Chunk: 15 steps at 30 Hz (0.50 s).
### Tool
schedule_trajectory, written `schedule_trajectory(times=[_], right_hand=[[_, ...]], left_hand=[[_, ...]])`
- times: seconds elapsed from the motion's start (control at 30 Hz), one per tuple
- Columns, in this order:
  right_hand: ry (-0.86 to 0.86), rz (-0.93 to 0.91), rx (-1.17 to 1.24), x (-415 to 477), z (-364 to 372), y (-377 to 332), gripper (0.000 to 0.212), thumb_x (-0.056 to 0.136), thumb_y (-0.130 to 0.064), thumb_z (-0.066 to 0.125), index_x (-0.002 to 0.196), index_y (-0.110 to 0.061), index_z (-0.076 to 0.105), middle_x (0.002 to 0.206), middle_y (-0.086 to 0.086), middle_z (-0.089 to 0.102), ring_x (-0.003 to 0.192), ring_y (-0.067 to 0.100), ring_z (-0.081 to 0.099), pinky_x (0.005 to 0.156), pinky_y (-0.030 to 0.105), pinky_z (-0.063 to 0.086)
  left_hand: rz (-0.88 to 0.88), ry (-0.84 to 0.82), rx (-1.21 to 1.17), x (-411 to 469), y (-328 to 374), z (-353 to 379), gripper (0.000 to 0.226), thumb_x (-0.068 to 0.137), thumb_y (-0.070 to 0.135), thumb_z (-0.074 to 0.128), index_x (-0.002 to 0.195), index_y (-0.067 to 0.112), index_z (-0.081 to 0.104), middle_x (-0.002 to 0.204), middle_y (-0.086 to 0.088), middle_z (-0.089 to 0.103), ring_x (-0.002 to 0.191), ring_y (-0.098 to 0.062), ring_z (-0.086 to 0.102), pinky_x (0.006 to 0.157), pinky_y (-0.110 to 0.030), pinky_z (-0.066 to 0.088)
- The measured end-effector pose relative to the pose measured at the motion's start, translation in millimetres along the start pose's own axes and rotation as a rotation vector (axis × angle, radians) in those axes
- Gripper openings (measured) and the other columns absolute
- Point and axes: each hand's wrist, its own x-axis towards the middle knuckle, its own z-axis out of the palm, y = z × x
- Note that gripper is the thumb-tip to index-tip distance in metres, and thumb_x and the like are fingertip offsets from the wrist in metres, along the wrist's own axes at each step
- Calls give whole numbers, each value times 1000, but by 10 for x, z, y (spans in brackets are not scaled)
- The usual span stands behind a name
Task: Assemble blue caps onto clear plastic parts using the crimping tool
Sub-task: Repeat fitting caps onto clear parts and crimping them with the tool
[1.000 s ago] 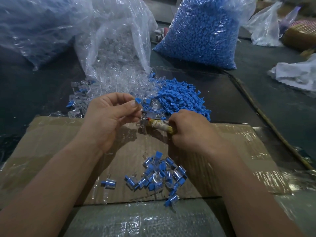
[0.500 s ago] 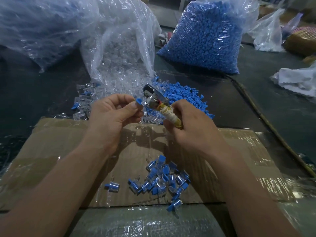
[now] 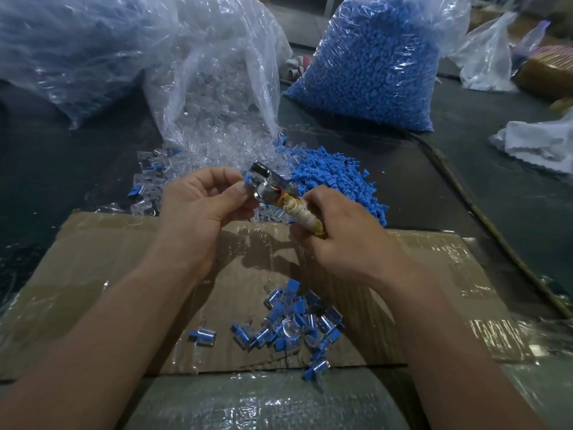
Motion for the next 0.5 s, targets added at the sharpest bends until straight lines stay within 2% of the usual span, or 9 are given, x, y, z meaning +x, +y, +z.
schedule_trajectory(times=[0.33, 0.5], right_hand=[[18, -8, 10, 14, 25, -4, 20, 86, -31, 57, 87, -29, 37, 73, -16, 40, 66, -2, 37, 55, 18, 25], [34, 11, 17, 21, 42, -33, 19, 85, -25, 60, 85, -28, 40, 72, -13, 44, 66, 5, 43, 55, 23, 31]], left_hand=[[66, -5, 22, -32, -30, 20, 11, 61, 14, 62, 72, 11, 59, 59, 2, 66, 56, -9, 63, 54, -17, 52], [112, 34, 37, -62, -38, 61, 11, 62, 16, 62, 72, 13, 58, 57, 5, 65, 54, -6, 62, 53, -16, 52]])
